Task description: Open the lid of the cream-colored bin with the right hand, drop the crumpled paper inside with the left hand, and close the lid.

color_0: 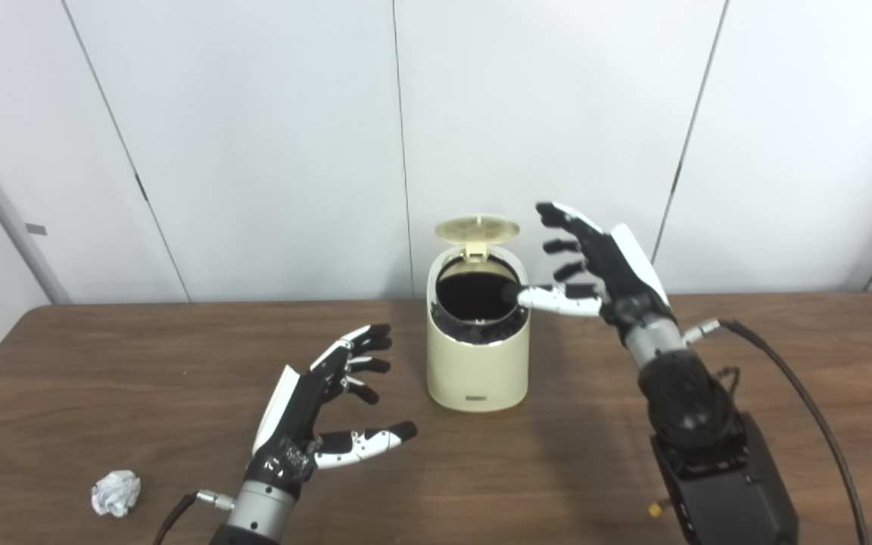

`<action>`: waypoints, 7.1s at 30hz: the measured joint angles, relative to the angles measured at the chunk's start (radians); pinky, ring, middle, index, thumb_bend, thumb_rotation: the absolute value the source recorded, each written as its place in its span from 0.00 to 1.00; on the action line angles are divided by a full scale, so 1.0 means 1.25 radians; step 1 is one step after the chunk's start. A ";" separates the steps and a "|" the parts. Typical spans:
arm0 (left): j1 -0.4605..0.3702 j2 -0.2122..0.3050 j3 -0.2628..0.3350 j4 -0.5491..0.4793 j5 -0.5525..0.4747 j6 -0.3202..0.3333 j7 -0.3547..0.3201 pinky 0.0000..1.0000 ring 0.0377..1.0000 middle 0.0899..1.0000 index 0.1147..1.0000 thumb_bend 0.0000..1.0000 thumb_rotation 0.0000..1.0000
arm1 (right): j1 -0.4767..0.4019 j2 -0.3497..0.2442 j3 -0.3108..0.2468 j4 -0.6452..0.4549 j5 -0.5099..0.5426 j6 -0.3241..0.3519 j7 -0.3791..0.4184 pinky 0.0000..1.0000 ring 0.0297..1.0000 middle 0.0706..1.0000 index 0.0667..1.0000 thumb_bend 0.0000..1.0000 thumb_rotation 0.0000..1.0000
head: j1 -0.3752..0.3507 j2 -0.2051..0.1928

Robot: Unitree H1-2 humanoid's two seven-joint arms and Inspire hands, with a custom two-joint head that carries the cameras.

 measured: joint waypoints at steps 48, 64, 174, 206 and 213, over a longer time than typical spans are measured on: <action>0.012 -0.027 -0.007 -0.103 0.122 0.064 0.024 0.52 0.69 0.79 0.82 0.73 0.08 | 0.235 -0.140 -0.012 -0.090 0.173 -0.150 0.104 0.79 0.90 0.99 1.00 0.76 0.19 | 0.372 -0.007; 0.071 0.248 0.056 -0.394 0.400 0.313 -0.223 0.46 0.57 0.64 0.67 0.79 0.00 | 0.230 -0.156 -0.011 -0.117 0.173 -0.117 0.118 0.77 0.91 0.97 0.97 0.78 0.26 | 0.379 -0.009; 0.117 0.438 0.042 -0.112 0.664 0.284 -0.224 0.29 0.32 0.42 0.42 0.53 0.00 | 0.220 -0.162 -0.024 -0.145 0.157 -0.085 0.124 0.73 0.86 0.95 0.92 0.72 0.36 | 0.351 0.032; 0.002 0.188 0.056 -0.216 0.756 0.152 0.118 0.33 0.38 0.37 0.45 0.52 0.00 | 0.219 -0.133 -0.008 -0.146 0.126 -0.081 0.122 0.69 0.82 0.93 0.91 0.73 0.15 | 0.222 -0.013; -0.051 0.135 0.033 -0.186 0.754 0.121 0.185 0.27 0.34 0.41 0.42 0.53 0.00 | 0.219 -0.130 -0.004 -0.139 0.119 -0.091 0.112 0.69 0.83 0.94 0.91 0.74 0.18 | 0.166 -0.036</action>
